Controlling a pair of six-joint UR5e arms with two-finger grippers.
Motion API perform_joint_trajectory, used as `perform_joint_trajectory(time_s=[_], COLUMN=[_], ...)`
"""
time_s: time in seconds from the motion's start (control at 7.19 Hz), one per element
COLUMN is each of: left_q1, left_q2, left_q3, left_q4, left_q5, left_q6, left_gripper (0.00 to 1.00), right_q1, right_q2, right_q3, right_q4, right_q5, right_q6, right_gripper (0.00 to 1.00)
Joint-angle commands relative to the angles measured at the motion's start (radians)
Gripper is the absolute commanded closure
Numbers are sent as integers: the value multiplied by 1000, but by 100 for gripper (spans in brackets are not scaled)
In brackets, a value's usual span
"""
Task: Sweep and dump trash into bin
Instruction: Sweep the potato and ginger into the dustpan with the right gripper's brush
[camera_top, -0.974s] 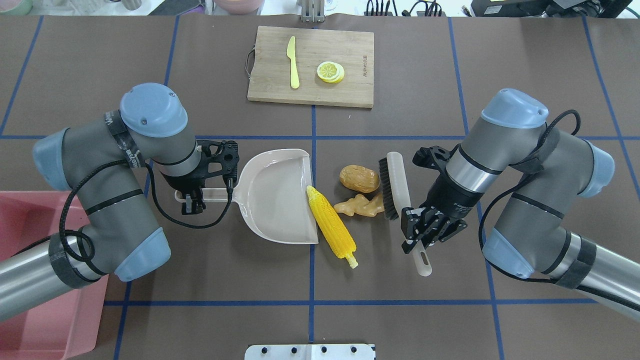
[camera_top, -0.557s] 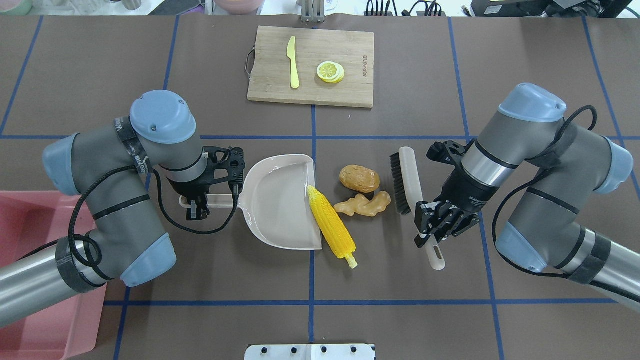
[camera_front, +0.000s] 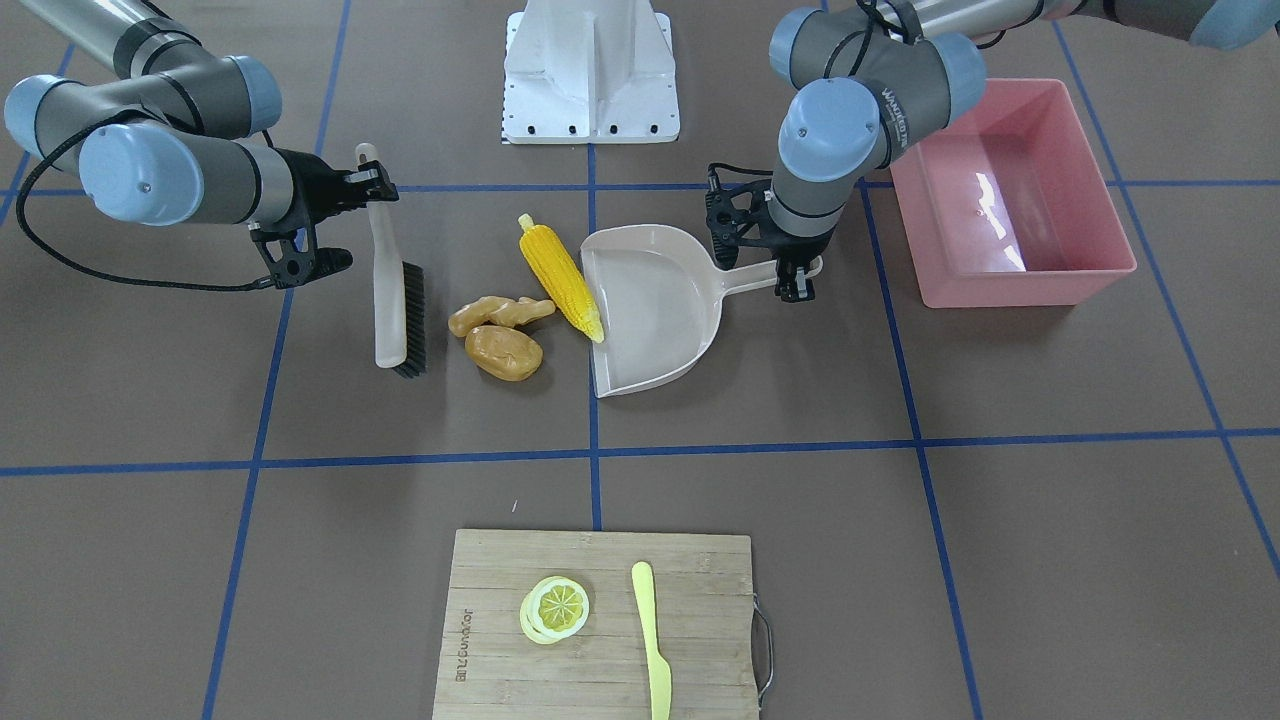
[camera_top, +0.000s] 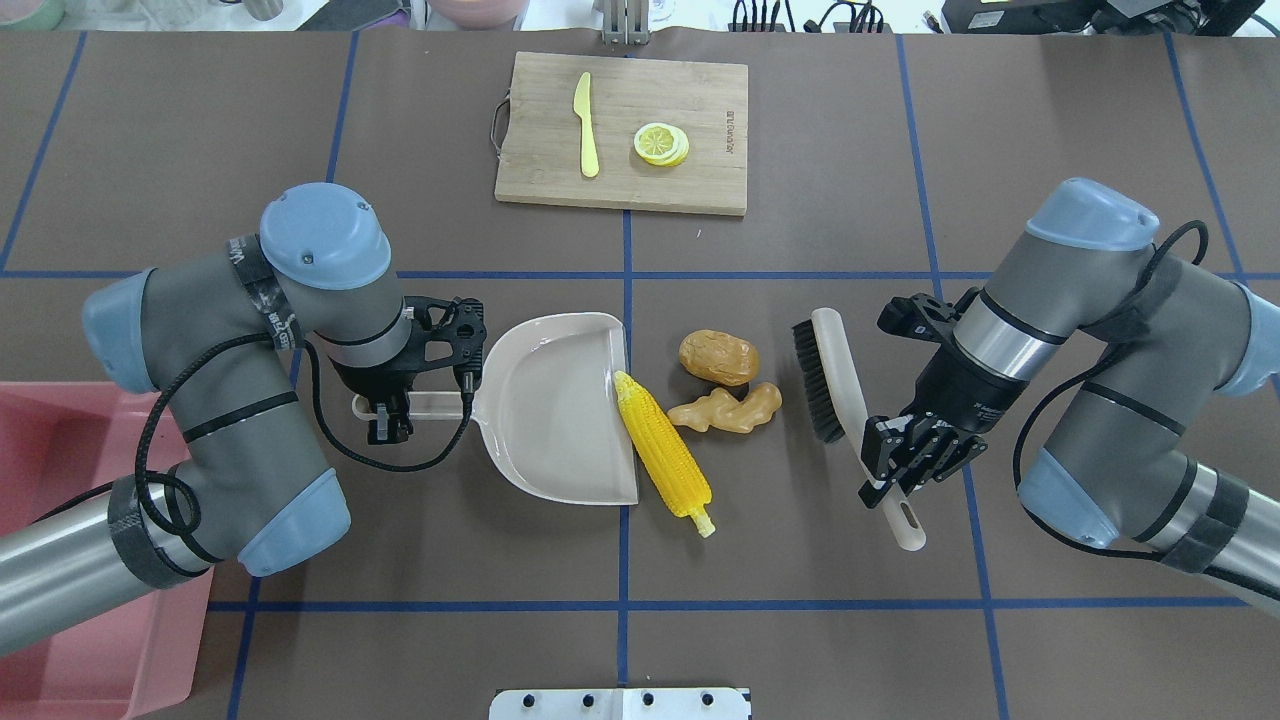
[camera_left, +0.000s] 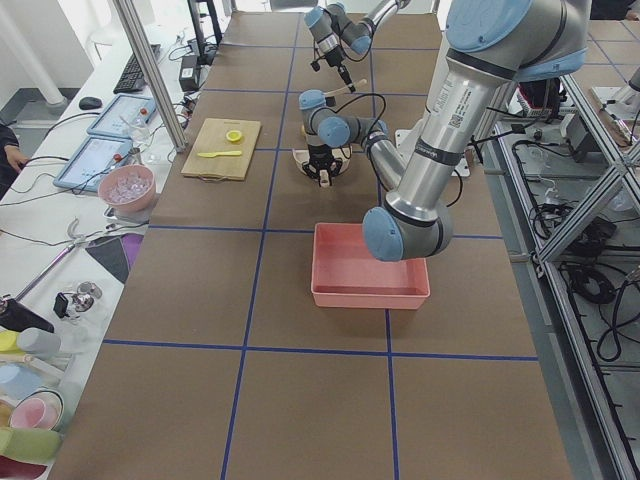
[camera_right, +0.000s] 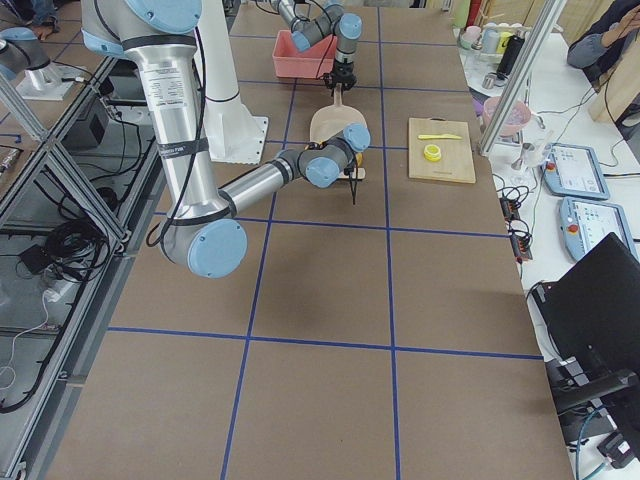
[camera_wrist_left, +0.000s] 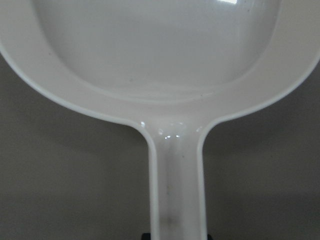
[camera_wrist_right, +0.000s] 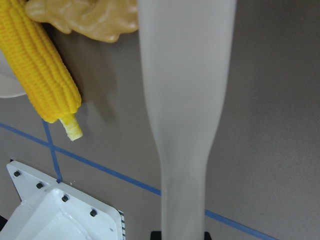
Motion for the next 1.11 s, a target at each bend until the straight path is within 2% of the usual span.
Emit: perform_joint_trajectory(time_s=[0.0, 0.14, 0.56, 0.97], left_q1=[0, 0, -1, -1], left_q2=[-4, -4, -2, -1], left_q3=[-1, -1, -3, -1], left_q4=[29, 31, 32, 32], left_q5=[0, 0, 0, 0], left_q6=[0, 0, 0, 0], left_gripper=[100, 100, 100, 100], right_q1=[-39, -48, -74, -125], right_q2=[4, 10, 125, 188], right_q3=[-13, -18, -93, -97], right_q4=[0, 0, -2, -2], right_q5=[-17, -43, -49, -69], right_q6=[-49, -49, -36, 45], right_gripper=[100, 100, 100, 100])
